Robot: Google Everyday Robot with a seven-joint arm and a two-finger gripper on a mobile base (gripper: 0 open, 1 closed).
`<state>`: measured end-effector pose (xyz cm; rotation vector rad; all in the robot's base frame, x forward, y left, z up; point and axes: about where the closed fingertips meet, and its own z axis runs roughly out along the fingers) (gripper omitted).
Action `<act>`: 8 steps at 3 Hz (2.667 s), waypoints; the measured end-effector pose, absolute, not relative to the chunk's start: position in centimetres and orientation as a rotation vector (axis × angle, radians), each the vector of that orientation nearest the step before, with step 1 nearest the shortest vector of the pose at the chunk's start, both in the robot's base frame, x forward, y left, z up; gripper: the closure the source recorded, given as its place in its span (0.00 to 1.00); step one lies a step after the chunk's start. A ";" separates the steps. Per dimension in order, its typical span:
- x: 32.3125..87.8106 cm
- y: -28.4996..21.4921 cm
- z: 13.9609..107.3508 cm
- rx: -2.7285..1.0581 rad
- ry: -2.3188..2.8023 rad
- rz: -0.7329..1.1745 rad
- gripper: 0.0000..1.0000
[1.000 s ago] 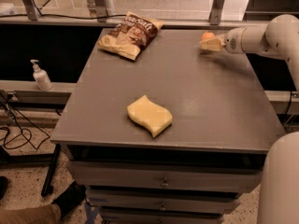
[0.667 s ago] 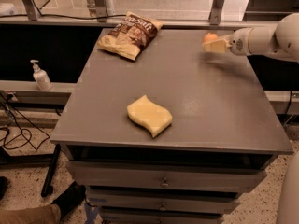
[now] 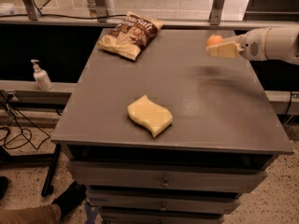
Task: Move orange near sponge
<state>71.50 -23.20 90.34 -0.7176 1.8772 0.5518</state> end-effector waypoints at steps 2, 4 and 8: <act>71.7 -22.5 90.4 -0.721 1.871 0.593 1.00; 66.3 -20.3 92.8 -0.755 1.835 0.773 1.00; 57.3 -18.4 91.8 -0.885 1.826 0.912 1.00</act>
Offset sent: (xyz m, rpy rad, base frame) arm 0.0030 0.0093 0.0046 0.0582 0.0217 0.0426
